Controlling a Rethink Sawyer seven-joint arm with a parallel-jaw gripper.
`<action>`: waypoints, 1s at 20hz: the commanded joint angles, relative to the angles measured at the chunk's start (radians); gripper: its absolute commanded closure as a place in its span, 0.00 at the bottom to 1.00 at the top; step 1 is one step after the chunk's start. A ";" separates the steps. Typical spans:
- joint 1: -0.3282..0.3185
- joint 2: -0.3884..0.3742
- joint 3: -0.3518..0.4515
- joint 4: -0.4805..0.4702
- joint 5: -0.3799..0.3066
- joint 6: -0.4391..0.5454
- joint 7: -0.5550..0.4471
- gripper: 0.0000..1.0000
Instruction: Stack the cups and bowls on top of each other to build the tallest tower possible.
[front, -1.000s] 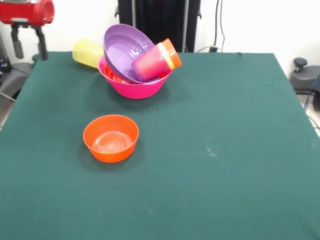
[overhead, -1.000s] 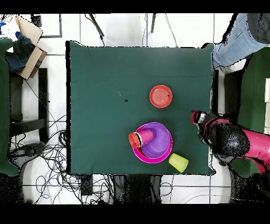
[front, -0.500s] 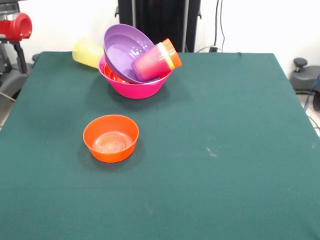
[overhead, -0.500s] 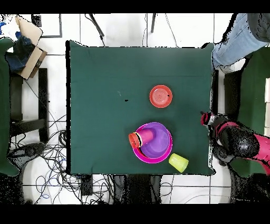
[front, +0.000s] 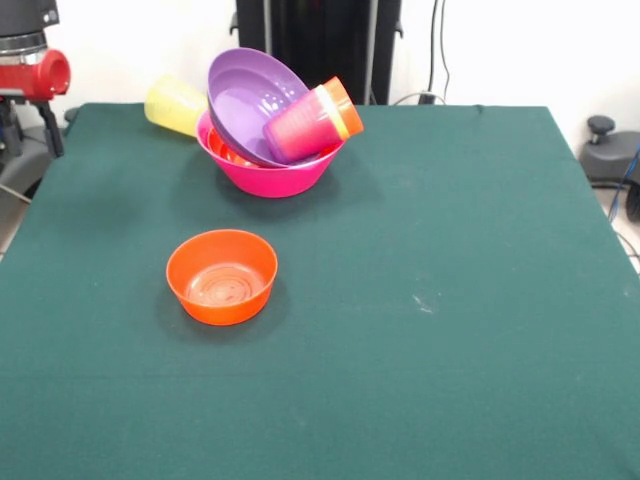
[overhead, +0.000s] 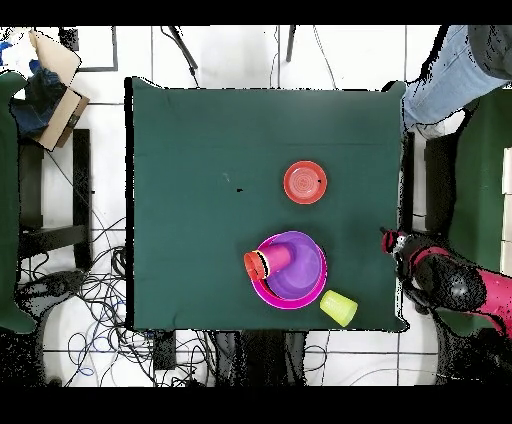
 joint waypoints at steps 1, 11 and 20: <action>0.018 -0.089 0.048 0.114 -0.059 0.030 -0.209 0.00; 0.007 -0.247 0.057 0.264 -0.033 0.001 -0.108 0.00; 0.063 -0.253 -0.041 0.334 -0.109 -0.107 0.023 0.00</action>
